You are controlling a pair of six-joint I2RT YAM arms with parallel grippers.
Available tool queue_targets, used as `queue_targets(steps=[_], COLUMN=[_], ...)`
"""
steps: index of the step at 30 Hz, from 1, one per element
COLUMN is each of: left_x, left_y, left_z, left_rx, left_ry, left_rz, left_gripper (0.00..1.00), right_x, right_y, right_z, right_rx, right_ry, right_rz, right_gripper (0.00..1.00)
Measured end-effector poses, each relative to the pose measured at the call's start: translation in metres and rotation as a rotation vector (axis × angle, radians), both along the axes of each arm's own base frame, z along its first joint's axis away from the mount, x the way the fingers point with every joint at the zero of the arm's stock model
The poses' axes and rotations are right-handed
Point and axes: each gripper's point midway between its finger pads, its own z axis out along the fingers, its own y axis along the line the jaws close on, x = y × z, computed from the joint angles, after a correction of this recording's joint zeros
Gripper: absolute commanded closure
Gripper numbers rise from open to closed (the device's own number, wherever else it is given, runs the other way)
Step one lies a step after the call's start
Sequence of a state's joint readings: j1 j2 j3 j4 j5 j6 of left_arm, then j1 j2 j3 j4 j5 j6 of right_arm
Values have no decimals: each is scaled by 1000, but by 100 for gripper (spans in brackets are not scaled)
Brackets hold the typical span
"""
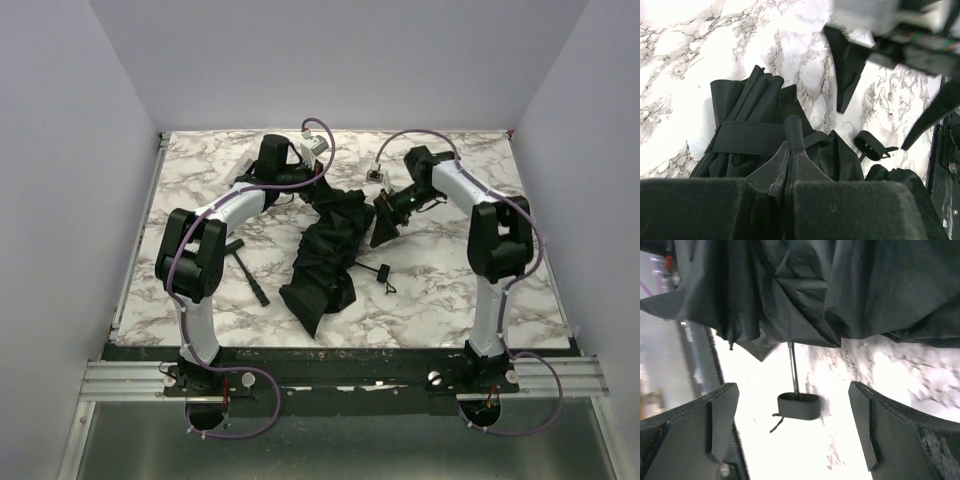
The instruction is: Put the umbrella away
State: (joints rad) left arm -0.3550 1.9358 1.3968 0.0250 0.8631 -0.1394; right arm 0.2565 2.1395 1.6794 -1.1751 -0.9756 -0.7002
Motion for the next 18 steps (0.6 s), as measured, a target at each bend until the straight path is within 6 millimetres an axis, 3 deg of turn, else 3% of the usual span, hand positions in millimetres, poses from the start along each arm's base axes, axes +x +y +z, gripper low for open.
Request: queue_targets(steps=[4,8,10,15,18], left_x=[1,2,2,2,3], left_y=[1,1,2,3,4], left_z=[-1,-2,-3,-6,-6], left_rx=[5,12,19,35,42], left_ry=[-2,-7,-14,-28,-39], left_rz=[8,10,6,2,4], left_gripper=[100,100,100,100,100], right_x=[7,-23,-32,-69,-75], right_y=[-7,-8,1,23,32], right_z=[34,50,41,-24,-37], right_rx=[20,87,79,-47,-112], right_ry=[-299,-489,-534,-612,-696], right_rz=[15,111,182,270,247], right_gripper=[0,0,0,0,0])
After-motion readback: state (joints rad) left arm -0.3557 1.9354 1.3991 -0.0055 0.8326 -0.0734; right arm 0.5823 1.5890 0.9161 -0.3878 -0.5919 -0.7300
